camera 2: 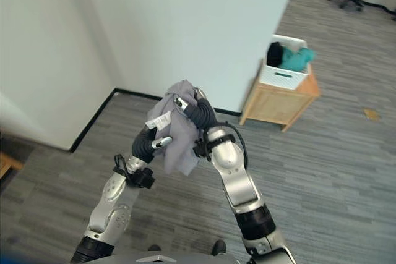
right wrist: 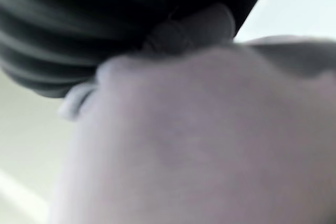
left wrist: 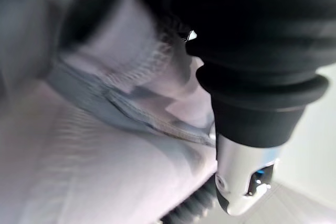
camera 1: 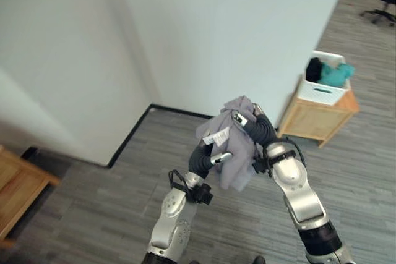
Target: Pick up bed clothes into laundry basket.
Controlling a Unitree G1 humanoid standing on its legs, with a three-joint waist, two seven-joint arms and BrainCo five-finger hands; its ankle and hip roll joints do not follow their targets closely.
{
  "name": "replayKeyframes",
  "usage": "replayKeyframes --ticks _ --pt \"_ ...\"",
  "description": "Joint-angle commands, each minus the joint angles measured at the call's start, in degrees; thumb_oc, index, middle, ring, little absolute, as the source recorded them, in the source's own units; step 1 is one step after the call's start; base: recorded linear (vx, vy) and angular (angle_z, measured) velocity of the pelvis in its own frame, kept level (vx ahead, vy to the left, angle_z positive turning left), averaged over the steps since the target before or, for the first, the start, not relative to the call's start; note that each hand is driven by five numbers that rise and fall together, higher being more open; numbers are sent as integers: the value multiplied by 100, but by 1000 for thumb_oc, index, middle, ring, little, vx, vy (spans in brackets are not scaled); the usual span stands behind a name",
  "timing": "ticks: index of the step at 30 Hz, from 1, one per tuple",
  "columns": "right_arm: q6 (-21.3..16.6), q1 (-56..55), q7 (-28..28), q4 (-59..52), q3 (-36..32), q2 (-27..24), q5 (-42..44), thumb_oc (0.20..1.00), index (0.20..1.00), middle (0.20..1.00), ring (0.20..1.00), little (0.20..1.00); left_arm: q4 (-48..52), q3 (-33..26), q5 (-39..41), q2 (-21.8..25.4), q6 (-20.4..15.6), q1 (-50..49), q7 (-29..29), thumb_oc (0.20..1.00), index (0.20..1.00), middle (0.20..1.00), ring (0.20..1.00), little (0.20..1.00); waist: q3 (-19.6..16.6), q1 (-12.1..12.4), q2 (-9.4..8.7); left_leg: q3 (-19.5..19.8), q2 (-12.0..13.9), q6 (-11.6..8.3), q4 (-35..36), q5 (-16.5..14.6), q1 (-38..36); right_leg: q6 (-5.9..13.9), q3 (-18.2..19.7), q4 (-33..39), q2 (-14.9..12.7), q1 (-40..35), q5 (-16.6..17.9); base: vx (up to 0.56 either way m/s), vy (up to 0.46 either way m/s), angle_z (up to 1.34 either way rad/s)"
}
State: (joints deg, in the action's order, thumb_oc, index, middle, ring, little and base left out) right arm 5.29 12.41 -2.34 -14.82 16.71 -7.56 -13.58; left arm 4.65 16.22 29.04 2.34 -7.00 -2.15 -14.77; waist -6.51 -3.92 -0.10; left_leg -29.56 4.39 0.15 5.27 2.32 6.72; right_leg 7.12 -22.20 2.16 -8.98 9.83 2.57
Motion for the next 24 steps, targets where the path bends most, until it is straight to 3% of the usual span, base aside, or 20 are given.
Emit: replayKeyframes --ticks 1,2,7,8,9,10,11,12,13,14,15,16,17,18,19,20,21,22,23,24 --pt "-533 616 30 -193 -218 51 -47 200 200 200 200 200 -346 246 108 -370 -345 876 -164 1000 1000 1000 1000 1000 -29 174 20 -109 143 -450 -27 -440 -735 -275 -889 102 142 -231 101 125 -5 -50" --pt "-547 671 72 -119 -215 -5 -104 200 200 200 200 200 -497 358 159 -548 -295 970 -231 1000 1000 1000 1000 1000 -41 182 38 -340 90 -458 -27 -521 -871 -270 -1169 213 96 -262 141 165 -20 -61" --pt "-466 538 107 -173 -362 -279 -37 200 200 200 200 200 -1016 638 216 -1074 -113 1076 -379 1000 1000 1000 1000 1000 -70 0 134 -548 67 -611 -27 -678 -1311 -406 -777 284 205 -335 45 187 -67 -58" --pt "-462 535 104 -178 -364 -292 -33 200 200 200 200 200 -1029 637 212 -1091 -117 1080 -384 784 784 784 784 784 -55 24 143 -568 71 -621 -27 -681 -1335 -409 -758 284 214 -349 41 362 -92 -44" --pt "-432 528 133 -163 -421 -356 5 200 200 200 200 200 -1175 643 276 -1286 -109 1059 -333 558 558 558 558 558 -28 2 191 -514 83 -759 -330 -726 -1466 -396 -539 284 272 -415 -123 145 -77 -51" --pt "-430 524 132 -167 -420 -381 11 200 200 200 200 200 -1190 643 275 -1316 -114 1065 -335 200 200 200 200 200 6 4 179 -638 119 -772 -434 -692 -1421 -434 -566 284 268 -407 -67 288 -158 -66" --pt "-391 567 101 -194 -474 -452 1 200 200 200 200 200 -1452 781 211 -1541 -132 1098 -370 200 200 200 200 200 119 -14 176 -416 340 -920 -1322 -475 -1232 -486 -289 284 347 -497 -180 83 -138 -48" --pt "-385 575 97 -201 -483 -463 4 200 200 200 200 200 -1476 777 199 -1560 -143 1119 -375 200 200 200 200 200 130 3 179 -414 387 -947 -1431 -502 -1183 -512 -278 284 366 -486 -180 164 -208 -55" --pt "-391 717 97 -240 -545 -595 26 200 200 200 200 200 -1549 844 130 -1640 -273 1329 -311 200 200 200 200 200 340 160 17 541 476 -914 -2944 -126 -151 -629 -51 284 295 -533 -260 14 -125 -54" --pt "-391 727 96 -239 -550 -595 28 200 200 200 200 200 -1555 841 129 -1639 -275 1341 -311 200 200 200 200 200 319 141 26 570 493 -910 -3001 -141 -79 -635 -73 284 301 -500 -256 41 -119 -101" --pt "-419 734 160 -265 -614 -736 -9 200 200 200 200 200 -1598 884 91 -1679 -422 1437 -338 200 200 200 200 200 452 221 -93 1477 169 -716 -3322 -487 843 -653 136 284 245 -469 -391 52 36 -100" --pt "-447 721 173 -244 -627 -789 -41 200 200 200 200 200 -1662 856 59 -1727 -483 1451 -338 200 200 200 200 200 455 253 -94 1923 -242 -494 -3170 -804 1314 -648 241 284 230 -380 -408 49 48 -83" --pt "-451 726 174 -242 -632 -797 -42 200 200 200 200 200 -1675 854 55 -1740 -491 1463 -342 200 200 200 200 200 434 244 -98 1921 -270 -464 -3162 -778 1353 -640 234 284 203 -344 -392 119 115 -55" --pt "-498 703 194 -238 -623 -907 -46 200 200 200 200 200 -1736 883 77 -1805 -579 1469 -361 200 200 200 200 200 464 273 -67 2204 -467 -361 -2641 -877 1538 -625 411 284 222 -338 -438 267 166 -73" --pt "-579 727 197 -192 -603 -1092 -13 200 200 200 200 200 -1859 976 132 -1851 -671 1466 -407 200 200 200 200 200 461 261 71 2262 -210 -347 -1397 -409 1348 -555 686 284 328 -377 -463 375 248 -83" --pt "-586 786 189 -20 -588 -1108 22 200 200 200 200 200 -1982 960 22 -1850 -733 1488 -353 200 200 200 200 200 479 329 114 2271 -213 -298 -879 29 1369 -517 822 284 373 -468 -526 420 201 -110" --pt "-596 902 140 98 -588 -1151 23 200 200 200 200 200 -2110 907 -51 -1852 -773 1457 -232 200 200 200 200 200 468 447 88 2328 -217 -344 -336 197 1341 -463 912 284 364 -600 -666 344 74 -108" --pt "-569 709 291 101 -774 -1157 14 200 200 200 200 200 -1981 969 67 -1918 -753 1469 -302 200 200 200 200 200 424 379 109 2067 -125 -333 -230 276 1266 -430 921 284 431 -740 -833 432 8 -142" --pt "-571 573 287 6 -908 -1212 15 200 200 200 200 200 -2025 1118 25 -1881 -708 1441 -424 200 200 200 200 200 366 327 120 1952 -137 -254 -93 350 1087 -441 1039 284 511 -917 -851 431 93 -115" --pt "-524 592 288 -28 -962 -1207 -49 200 200 200 200 200 -2249 1209 -130 -1895 -697 1453 -433 200 200 200 200 200 344 346 105 1842 -203 -37 -27 384 779 -408 1045 222 551 -1174 -803 336 121 -58"
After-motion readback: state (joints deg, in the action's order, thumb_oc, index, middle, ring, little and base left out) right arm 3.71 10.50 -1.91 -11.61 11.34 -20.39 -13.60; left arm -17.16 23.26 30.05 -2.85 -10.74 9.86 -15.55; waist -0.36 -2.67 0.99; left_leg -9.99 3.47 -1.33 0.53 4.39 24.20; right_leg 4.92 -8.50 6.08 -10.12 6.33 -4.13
